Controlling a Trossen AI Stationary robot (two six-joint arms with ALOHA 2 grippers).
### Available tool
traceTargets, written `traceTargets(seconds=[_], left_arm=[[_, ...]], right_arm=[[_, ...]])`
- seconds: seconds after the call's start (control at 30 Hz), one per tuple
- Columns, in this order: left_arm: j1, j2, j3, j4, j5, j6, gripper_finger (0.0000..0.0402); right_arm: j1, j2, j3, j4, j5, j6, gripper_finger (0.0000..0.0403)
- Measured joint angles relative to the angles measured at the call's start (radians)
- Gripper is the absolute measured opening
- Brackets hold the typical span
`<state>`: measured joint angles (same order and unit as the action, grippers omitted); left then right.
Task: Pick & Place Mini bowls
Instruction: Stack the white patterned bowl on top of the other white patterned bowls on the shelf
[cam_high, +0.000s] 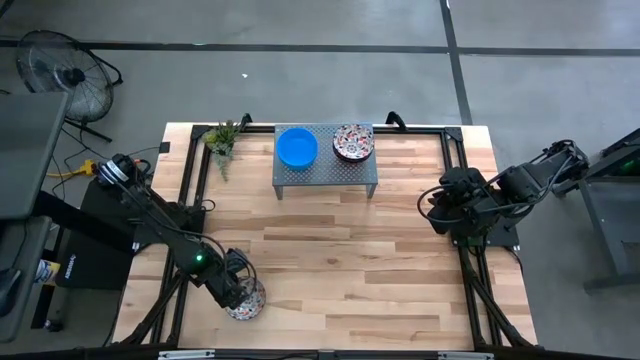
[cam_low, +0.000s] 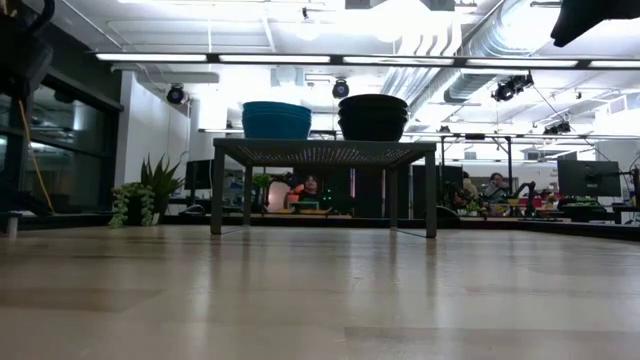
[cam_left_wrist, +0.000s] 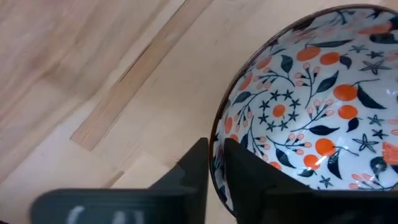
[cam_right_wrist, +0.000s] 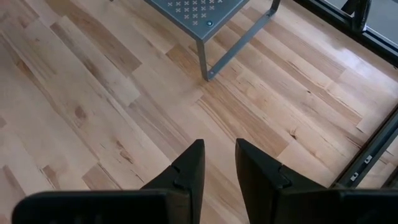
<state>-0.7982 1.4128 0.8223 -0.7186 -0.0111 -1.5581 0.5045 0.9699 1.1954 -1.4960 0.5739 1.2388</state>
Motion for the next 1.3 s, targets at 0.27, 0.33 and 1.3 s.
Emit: traceTargets(seconds=[0.27, 0.33, 1.3], left_arm=[[0.0, -0.003, 0.002, 0.004, -0.048, 0.009, 0.0014], [0.0, -0.004, 0.002, 0.01, -0.067, 0.02, 0.0009], [0.489, 0.009, -0.002, 0.439, -0.241, 0.628, 0.0001]], right_arm=[[0.0, 0.0, 0.0, 0.0, -0.001, 0.0, 0.0079], [0.0, 0.0, 0.0, 0.0, -0.002, 0.002, 0.0079], [0.0, 0.401, 0.0, 0.378, -0.159, 0.202, 0.0079]])
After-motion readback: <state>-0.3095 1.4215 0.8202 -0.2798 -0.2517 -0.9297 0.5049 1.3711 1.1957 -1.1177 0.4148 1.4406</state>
